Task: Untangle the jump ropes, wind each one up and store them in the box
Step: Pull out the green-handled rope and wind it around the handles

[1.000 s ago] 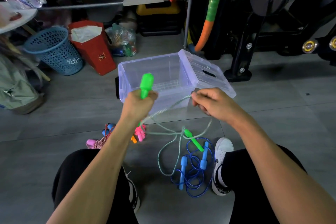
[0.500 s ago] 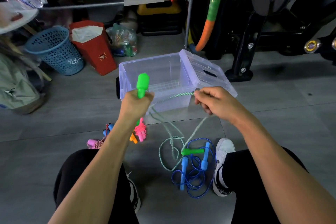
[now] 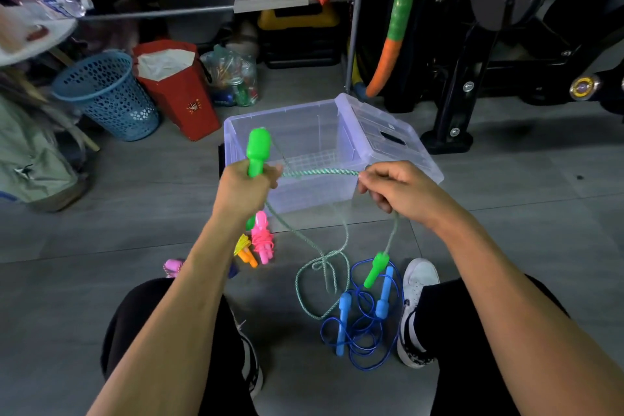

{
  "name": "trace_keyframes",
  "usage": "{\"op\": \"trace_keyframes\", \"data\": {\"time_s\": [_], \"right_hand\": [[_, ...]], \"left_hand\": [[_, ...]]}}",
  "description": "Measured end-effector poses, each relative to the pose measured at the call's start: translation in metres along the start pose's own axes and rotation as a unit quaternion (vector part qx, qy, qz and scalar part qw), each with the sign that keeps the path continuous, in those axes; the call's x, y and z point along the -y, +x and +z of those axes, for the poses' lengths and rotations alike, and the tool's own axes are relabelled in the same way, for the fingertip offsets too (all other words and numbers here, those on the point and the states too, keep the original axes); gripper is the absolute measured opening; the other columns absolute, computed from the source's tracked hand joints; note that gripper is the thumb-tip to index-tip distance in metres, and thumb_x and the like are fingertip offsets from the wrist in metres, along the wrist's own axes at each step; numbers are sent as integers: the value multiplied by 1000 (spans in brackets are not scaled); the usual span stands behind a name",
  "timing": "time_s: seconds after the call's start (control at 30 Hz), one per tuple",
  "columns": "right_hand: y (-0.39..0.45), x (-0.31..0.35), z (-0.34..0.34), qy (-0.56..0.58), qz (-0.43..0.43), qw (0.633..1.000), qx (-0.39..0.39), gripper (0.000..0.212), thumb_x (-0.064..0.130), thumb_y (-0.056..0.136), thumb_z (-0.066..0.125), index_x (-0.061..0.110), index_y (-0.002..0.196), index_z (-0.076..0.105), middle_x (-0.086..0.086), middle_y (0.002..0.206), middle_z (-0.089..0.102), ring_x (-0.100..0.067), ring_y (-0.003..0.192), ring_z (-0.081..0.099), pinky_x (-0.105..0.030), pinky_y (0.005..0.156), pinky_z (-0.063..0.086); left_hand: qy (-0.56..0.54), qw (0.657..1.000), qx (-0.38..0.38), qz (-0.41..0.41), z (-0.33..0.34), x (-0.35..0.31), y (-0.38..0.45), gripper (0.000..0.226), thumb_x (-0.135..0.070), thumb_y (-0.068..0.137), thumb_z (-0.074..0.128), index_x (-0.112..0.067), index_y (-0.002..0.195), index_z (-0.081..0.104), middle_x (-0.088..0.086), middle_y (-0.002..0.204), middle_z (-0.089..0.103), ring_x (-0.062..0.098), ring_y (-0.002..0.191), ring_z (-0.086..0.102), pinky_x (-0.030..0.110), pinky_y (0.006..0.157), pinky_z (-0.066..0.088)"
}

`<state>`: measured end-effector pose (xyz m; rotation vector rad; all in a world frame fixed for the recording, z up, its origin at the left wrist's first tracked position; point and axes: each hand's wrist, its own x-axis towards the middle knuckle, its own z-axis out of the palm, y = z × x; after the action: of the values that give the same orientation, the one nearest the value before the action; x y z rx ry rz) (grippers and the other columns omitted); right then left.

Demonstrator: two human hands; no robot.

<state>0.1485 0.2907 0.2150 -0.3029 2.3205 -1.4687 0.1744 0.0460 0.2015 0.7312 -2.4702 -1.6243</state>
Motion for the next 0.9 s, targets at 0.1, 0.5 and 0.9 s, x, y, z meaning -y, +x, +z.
{"op": "trace_keyframes", "data": {"time_s": [0.1,0.5,0.9], "right_hand": [[-1,1,7,-10,-14,1000,16,32,27,100,49,12,76,65,3,56,46,-13,51,42,-24,55,38],[-3,1,8,-13,-8,1000,15,33,32,100,50,16,76,65,0,57,46,-18,55,43,-26,58,38],[-7,7,29,-8,-13,999,46,31,23,101,49,12,75,63,-2,57,48,-12,51,45,-22,53,42]], "left_hand": [[69,992,88,63,13,-1,-16,16,-33,86,69,-17,85,70,-2,66,61,16,60,54,27,62,47],[-133,990,47,13,5,-9,-7,24,-24,89,66,-14,68,58,-4,59,59,14,42,39,24,48,35],[-46,969,242,23,28,-16,-39,28,-33,92,63,-15,71,61,5,62,56,13,43,38,22,44,35]]}}
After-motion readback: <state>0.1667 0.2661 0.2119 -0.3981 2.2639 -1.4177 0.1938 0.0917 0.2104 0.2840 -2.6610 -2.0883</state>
